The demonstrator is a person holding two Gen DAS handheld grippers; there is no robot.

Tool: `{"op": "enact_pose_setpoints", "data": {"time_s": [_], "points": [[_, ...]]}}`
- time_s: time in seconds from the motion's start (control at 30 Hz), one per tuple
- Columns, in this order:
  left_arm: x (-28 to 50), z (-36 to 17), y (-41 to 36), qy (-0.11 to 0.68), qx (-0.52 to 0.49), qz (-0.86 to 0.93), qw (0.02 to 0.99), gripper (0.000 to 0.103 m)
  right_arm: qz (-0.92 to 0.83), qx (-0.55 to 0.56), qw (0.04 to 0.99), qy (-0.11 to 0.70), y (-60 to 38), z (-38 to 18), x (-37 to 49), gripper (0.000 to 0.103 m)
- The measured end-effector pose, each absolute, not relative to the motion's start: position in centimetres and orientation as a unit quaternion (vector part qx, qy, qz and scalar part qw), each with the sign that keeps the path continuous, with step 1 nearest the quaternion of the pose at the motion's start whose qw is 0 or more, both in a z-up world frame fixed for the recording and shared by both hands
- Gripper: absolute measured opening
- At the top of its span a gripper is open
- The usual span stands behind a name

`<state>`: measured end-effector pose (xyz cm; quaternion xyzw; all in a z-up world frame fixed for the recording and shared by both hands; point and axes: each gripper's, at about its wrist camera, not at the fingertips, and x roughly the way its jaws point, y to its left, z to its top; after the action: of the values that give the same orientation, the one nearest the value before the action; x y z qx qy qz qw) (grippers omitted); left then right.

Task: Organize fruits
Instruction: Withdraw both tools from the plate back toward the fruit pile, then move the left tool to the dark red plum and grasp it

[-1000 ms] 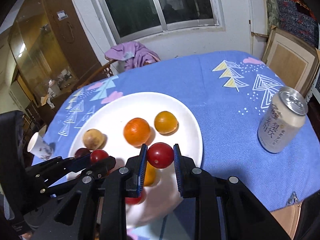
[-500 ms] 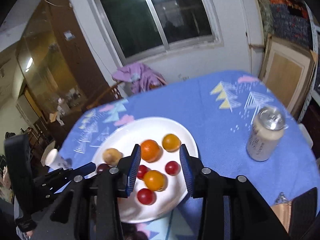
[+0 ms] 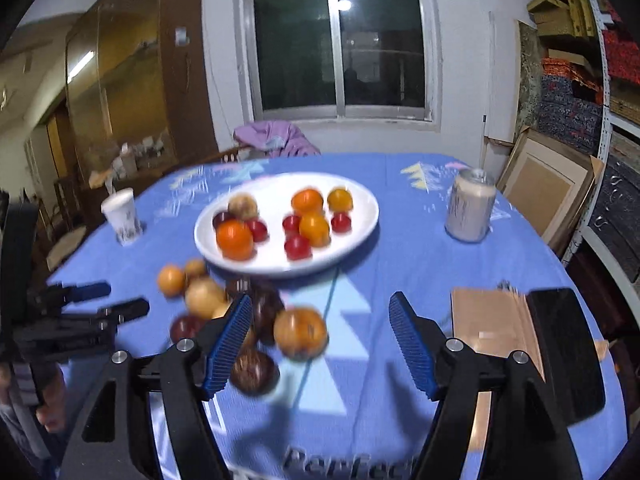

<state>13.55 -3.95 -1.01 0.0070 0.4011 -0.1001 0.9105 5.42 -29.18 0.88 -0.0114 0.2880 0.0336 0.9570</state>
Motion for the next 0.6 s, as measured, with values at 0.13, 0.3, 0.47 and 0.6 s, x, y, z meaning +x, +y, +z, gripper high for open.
{"op": "enact_pose_setpoints", "data": {"time_s": [0.13,0.3,0.47,0.6], "points": [[13.0,-1.1,-5.4,0.387,0.024,-0.128,0.913,0.08,0.044,-0.028,0.953,0.297,-28.3,0.1,4.9,0.072],[13.1,-1.5,-7.7,0.385,0.058,-0.144,0.91,0.072,0.048,-0.019,0.951,0.305,-28.5,0.2,5.0,0.072],[13.1,-2.0,-9.1,0.385,0.075,-0.163,0.905,0.068,0.049,-0.01,0.951,0.305,-28.6,0.5,4.9,0.072],[12.9,-2.6,-10.1,0.386,0.091,-0.182,0.9,0.061,0.051,-0.009,0.95,0.307,-28.6,0.5,4.9,0.072]]}}
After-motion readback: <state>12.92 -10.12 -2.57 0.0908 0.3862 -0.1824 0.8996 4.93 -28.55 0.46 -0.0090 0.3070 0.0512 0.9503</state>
